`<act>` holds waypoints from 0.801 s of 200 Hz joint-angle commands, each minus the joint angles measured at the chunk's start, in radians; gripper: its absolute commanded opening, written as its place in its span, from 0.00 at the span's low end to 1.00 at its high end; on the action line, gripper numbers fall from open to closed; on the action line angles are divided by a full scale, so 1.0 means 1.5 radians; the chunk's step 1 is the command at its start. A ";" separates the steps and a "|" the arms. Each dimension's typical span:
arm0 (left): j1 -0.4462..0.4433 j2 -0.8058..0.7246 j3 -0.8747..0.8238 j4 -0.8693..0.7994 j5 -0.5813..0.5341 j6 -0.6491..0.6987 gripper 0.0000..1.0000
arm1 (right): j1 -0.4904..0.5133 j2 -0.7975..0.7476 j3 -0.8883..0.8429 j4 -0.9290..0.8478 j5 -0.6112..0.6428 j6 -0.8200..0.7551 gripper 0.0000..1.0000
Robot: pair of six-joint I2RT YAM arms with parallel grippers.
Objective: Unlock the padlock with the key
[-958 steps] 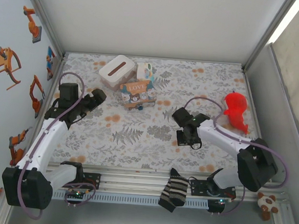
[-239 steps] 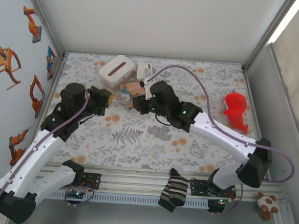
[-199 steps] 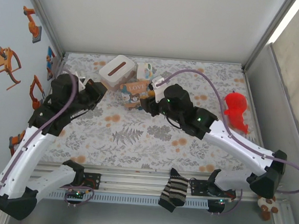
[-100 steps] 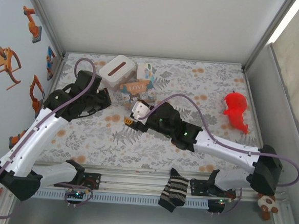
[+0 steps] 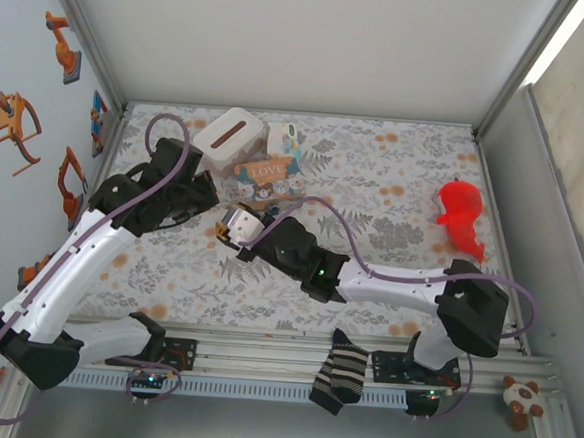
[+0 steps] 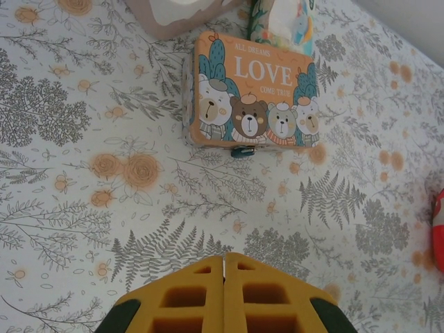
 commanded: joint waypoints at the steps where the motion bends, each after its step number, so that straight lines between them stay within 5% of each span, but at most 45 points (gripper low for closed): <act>1: -0.003 -0.012 -0.009 0.009 -0.009 -0.013 0.00 | 0.005 0.016 0.011 0.071 0.038 0.026 0.38; 160: -0.003 -0.020 -0.020 0.016 -0.006 -0.016 0.00 | 0.006 0.100 0.072 0.121 0.078 0.038 0.23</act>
